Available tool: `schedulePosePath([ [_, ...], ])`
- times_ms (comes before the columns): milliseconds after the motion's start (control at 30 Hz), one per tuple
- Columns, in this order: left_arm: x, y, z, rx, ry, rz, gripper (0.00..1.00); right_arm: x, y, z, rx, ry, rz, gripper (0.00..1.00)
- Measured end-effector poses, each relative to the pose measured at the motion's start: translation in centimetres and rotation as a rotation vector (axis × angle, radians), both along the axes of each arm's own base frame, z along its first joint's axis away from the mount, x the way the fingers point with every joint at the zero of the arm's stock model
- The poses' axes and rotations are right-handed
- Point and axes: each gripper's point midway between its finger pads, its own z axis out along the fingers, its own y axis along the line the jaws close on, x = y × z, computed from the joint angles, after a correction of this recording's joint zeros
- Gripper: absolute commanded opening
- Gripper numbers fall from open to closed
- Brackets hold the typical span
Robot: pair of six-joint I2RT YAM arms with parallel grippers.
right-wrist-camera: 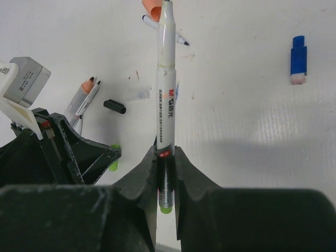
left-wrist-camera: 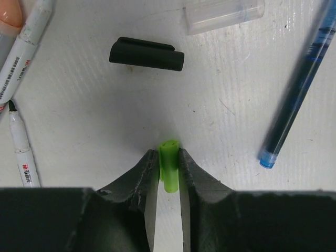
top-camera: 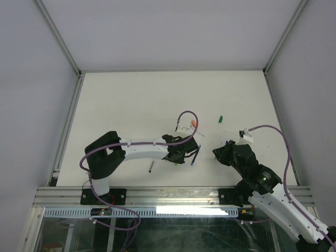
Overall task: Insert the pens into the pen caps
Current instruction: Insert the pen cap onto the pen.
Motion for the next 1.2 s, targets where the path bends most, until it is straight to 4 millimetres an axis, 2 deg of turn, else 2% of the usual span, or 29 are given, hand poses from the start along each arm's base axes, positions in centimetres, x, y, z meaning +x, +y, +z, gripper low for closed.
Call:
schedulePosePath([
  [267, 0.1, -0.1, 0.0, 0.004, 0.001, -0.002, 0.0, 0.5, -0.4, -0.2, -0.073, -0.001, 0.002, 0.0],
  [533, 0.2, 0.0, 0.2, -0.057, 0.017, -0.029, 0.0, 0.5, 0.2, 0.5, -0.064, -0.031, 0.047, 0.0],
  [933, 1.1, 1.4, 1.1, -0.224, 0.037, -0.053, 0.0, -0.2, 3.4, 2.3, 0.019, -0.088, 0.227, 0.0],
  [1033, 1.4, 1.7, 2.1, -0.277, 0.021, -0.05, 0.0, -0.3, 4.4, 2.0, 0.037, -0.074, 0.27, 0.0],
  [1200, 2.2, 1.9, 4.1, -0.379, -0.011, -0.038, 0.0, -0.7, 6.3, 0.3, 0.068, -0.006, 0.343, 0.0],
])
